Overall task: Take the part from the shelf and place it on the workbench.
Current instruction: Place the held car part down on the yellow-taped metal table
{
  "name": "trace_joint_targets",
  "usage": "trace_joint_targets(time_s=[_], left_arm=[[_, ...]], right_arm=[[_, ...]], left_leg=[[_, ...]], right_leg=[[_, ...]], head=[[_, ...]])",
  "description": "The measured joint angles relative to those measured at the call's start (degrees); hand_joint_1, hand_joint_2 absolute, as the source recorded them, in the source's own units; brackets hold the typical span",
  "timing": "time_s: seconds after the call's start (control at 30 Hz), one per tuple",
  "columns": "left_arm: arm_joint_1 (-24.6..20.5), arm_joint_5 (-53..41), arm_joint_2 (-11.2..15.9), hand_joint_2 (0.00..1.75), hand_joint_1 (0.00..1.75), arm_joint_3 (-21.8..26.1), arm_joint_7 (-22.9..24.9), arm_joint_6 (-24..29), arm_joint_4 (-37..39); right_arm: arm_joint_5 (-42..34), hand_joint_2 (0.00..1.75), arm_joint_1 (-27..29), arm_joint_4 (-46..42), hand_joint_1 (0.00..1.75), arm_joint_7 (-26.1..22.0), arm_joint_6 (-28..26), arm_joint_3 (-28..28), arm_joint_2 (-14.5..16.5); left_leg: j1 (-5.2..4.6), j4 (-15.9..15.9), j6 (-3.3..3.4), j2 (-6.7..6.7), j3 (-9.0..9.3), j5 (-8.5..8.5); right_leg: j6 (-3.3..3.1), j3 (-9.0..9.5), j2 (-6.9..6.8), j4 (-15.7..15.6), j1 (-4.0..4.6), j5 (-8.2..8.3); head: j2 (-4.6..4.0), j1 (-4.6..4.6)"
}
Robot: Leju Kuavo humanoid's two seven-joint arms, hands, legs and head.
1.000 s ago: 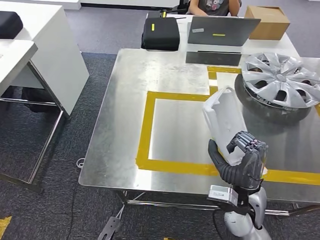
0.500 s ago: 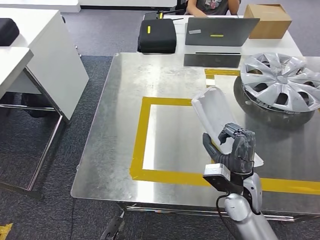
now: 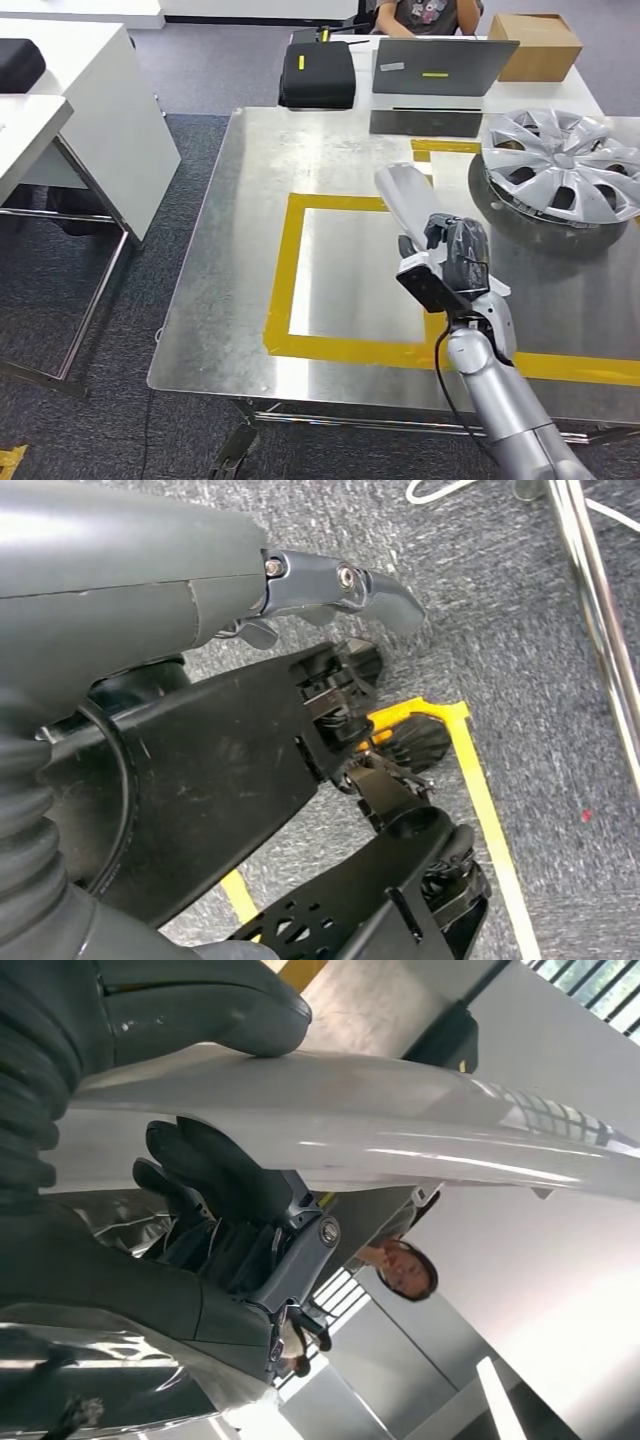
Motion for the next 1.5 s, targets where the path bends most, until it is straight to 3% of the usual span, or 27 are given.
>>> trace_joint_targets(time_s=[0.83,0.97,1.23,1.27,1.37,1.4,1.5], left_arm=[[-2.01,-5.40,-1.26,1.75,0.00,0.00,2.13,-2.10,-0.01],[-2.23,-5.89,-1.29,1.75,0.00,-0.01,2.19,-2.39,-0.01],[-2.29,-6.93,-1.31,1.75,0.00,-0.02,2.17,-3.19,-0.01],[-2.30,-6.93,-1.31,1.31,0.00,-0.02,2.17,-3.18,-0.01],[-2.29,-6.69,-1.30,0.00,0.00,-0.02,2.21,-2.98,-0.01],[-2.29,-6.51,-1.31,0.00,0.00,-0.02,2.23,-2.87,-0.01],[-2.28,-6.13,-1.31,0.00,0.00,-0.02,2.26,-2.60,-0.01]], right_arm=[[3.52,1.75,-14.56,25.65,1.75,4.49,2.69,1.10,2.31],[4.32,1.75,-16.36,28.67,0.00,5.10,2.53,1.49,2.71],[4.66,1.75,-18.28,33.77,0.00,5.62,2.38,1.80,3.51],[4.66,1.75,-18.42,34.11,0.00,5.60,2.36,1.82,3.54],[4.60,0.44,-18.72,34.95,0.00,5.53,2.35,1.87,3.60],[4.51,0.00,-18.77,35.23,0.00,5.51,2.36,1.88,3.62],[4.16,0.00,-18.77,35.87,0.00,5.43,2.41,1.81,3.62]], left_leg=[[-0.13,0.07,0.01,-0.04,-0.02,0.00],[-0.14,0.07,0.01,-0.03,-0.02,0.00],[-0.15,0.08,0.01,-0.04,-0.01,0.00],[-0.15,0.08,0.01,-0.04,-0.01,0.00],[-0.15,0.08,0.01,-0.04,-0.01,0.00],[-0.15,0.08,0.01,-0.04,-0.01,0.00],[-0.15,0.08,0.01,-0.03,-0.01,0.00]], right_leg=[[0.04,0.03,-0.07,-0.01,-0.16,0.03],[0.04,0.03,-0.07,-0.01,-0.16,0.03],[0.04,0.03,-0.07,-0.01,-0.17,0.03],[0.04,0.03,-0.07,-0.01,-0.17,0.03],[0.04,0.03,-0.07,-0.01,-0.17,0.03],[0.04,0.03,-0.07,-0.01,-0.17,0.03],[0.04,0.03,-0.06,-0.01,-0.17,0.03]], head=[[0.01,-0.02],[0.00,-0.01],[-0.01,-0.02],[-0.01,-0.02],[-0.01,-0.02],[0.00,-0.02],[-0.01,-0.02]])
